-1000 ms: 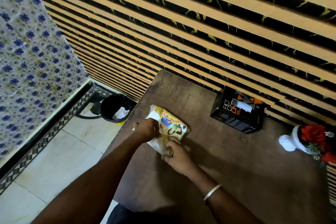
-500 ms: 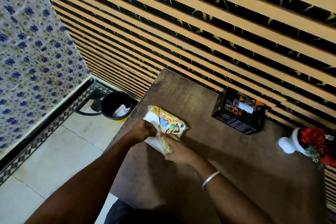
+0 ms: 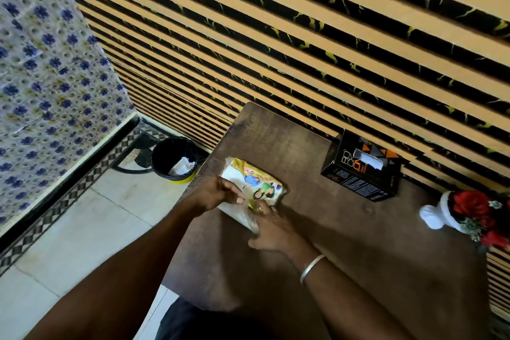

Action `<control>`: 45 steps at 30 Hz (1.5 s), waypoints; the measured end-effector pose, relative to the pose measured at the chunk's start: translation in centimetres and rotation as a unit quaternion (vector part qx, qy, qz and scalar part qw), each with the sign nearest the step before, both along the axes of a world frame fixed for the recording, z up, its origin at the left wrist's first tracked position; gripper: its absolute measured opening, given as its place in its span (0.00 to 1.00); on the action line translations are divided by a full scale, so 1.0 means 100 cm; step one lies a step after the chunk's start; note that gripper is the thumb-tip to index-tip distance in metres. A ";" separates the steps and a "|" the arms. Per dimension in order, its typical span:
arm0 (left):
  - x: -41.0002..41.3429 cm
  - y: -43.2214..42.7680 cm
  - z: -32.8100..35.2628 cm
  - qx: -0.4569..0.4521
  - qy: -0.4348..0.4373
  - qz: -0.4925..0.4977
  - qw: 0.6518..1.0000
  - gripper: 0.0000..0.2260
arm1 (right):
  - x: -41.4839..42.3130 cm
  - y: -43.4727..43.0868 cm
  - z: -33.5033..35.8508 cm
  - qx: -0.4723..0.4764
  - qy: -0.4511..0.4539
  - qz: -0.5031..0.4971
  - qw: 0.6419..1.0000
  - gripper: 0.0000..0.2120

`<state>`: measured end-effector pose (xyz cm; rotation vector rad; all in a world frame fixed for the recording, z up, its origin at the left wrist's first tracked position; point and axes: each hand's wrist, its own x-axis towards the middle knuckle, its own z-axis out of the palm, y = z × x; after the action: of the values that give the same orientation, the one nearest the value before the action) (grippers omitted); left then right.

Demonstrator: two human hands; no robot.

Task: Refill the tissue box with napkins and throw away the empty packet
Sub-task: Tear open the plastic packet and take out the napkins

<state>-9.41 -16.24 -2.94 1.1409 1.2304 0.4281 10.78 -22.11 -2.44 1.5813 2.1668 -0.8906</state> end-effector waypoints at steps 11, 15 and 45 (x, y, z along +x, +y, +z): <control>-0.037 -0.027 0.001 0.094 0.036 -0.063 0.993 0.08 | -0.005 0.015 0.009 -0.086 0.261 -0.221 0.936 0.11; -0.043 -0.038 0.006 0.104 0.015 -0.042 0.994 0.07 | -0.022 0.012 0.009 -0.062 0.294 -0.213 0.930 0.06; -0.067 -0.107 0.018 0.224 0.283 -0.135 0.923 0.12 | -0.014 0.001 0.028 -0.014 0.379 -0.379 0.844 0.10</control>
<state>-16.07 -26.90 -1.16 1.8965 1.4787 0.1694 9.35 -22.05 0.35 2.4159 1.8485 -2.0676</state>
